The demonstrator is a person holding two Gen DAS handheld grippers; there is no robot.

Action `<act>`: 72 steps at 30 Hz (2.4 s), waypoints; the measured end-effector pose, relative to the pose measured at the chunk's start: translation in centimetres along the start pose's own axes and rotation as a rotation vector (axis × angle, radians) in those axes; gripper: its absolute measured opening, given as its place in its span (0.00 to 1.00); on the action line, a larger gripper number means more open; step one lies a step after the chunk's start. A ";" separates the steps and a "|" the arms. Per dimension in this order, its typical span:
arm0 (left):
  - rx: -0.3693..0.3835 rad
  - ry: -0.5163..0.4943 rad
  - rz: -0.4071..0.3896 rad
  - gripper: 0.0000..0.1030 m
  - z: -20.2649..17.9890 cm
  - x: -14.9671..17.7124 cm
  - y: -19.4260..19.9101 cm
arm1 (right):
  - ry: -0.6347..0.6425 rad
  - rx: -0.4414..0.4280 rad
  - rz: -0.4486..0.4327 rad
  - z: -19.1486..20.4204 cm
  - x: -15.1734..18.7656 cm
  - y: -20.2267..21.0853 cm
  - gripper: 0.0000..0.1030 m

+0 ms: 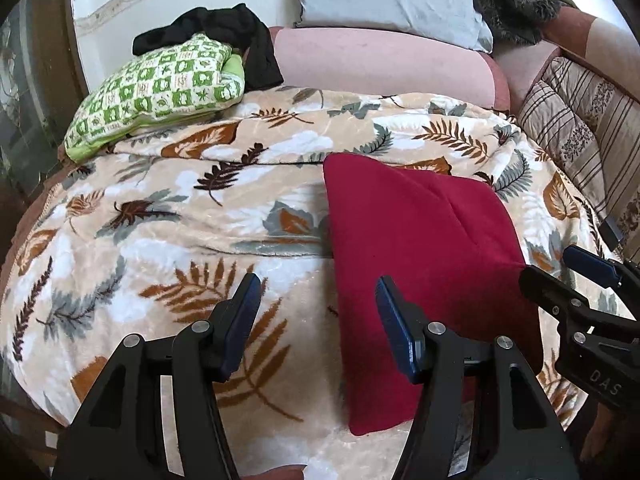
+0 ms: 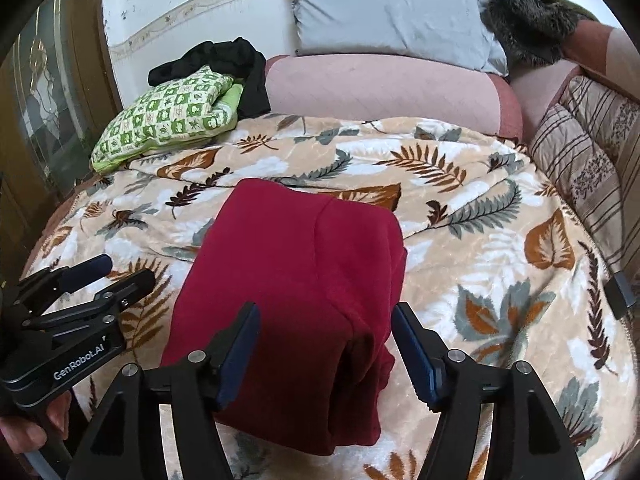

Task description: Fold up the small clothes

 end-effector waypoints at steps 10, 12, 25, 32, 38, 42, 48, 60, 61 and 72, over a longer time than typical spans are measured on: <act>0.000 -0.020 0.003 0.58 -0.7 0.0 0.0 | -0.011 0.012 0.020 -0.2 0.1 -0.4 0.64; -0.003 -0.030 0.001 0.58 -0.9 -0.1 0.0 | -0.017 0.015 0.020 -0.3 0.1 -0.3 0.64; -0.016 -0.061 0.004 0.58 -1.6 0.5 -0.2 | -0.060 0.055 0.041 -1.5 0.5 -0.8 0.64; -0.015 -0.063 0.007 0.58 -1.8 0.5 -0.4 | -0.072 0.041 0.051 -1.5 0.8 -1.1 0.64; -0.021 -0.062 0.015 0.58 -1.7 0.5 -0.7 | -0.071 0.039 0.054 -1.4 0.8 -1.2 0.64; -0.025 -0.066 0.016 0.58 -1.7 0.6 -0.7 | -0.073 0.036 0.055 -1.4 0.8 -1.4 0.64; -0.011 -0.066 0.016 0.58 -1.5 0.7 -0.6 | -0.074 0.033 0.058 -1.2 0.8 -1.5 0.64; -0.018 -0.064 0.014 0.58 -1.4 0.8 -0.6 | -0.069 0.028 0.057 -1.2 0.7 -1.5 0.64; -0.017 -0.064 0.014 0.58 -1.4 0.8 -0.6 | -0.070 0.029 0.057 -1.2 0.8 -1.5 0.64; -0.016 -0.069 0.013 0.58 -1.4 0.8 -0.6 | -0.078 0.027 0.062 -1.4 0.8 -1.7 0.64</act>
Point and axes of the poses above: each gripper's, at about its wrist camera, not at the fingertips, and y roughly against the way its jaws point, z to its left, x to its underside, the point moved 3 cm from there along -y, roughly the way its jaws point, and after that the axes turned 3 degrees about -x, right-handed, at the moved point
